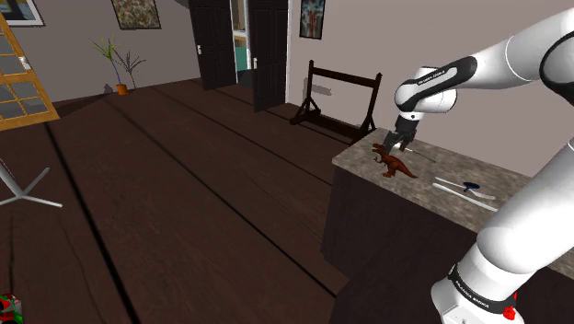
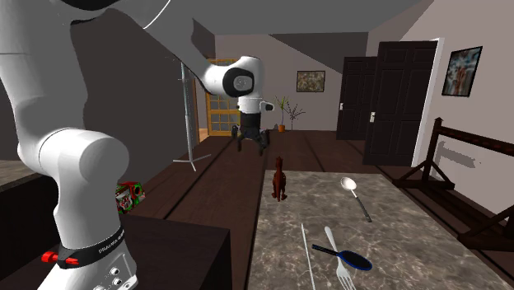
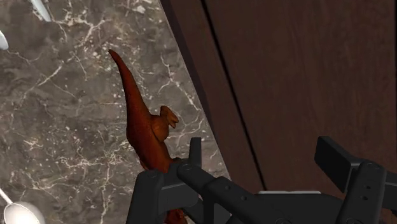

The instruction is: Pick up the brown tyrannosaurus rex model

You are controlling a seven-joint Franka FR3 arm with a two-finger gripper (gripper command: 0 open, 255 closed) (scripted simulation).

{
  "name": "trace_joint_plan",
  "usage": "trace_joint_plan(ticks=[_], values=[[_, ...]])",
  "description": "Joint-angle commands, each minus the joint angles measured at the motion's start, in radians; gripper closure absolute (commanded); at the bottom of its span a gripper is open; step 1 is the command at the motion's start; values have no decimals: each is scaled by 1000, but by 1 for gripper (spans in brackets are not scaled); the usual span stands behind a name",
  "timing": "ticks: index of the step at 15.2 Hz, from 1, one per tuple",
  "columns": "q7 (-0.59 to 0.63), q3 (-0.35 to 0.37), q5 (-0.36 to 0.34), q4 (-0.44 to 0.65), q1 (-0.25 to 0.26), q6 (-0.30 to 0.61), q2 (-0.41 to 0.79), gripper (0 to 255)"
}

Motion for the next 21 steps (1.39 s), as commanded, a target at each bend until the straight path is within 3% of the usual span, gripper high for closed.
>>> trace_joint_plan(ticks=[1,10,20,21], values=[[-48,-23,44,41,-11,22,74,0],[-245,-37,269,282,-129,58,422,0],[-286,-7,323,272,-152,133,496,0],[-287,-7,323,273,-152,133,496,255]])
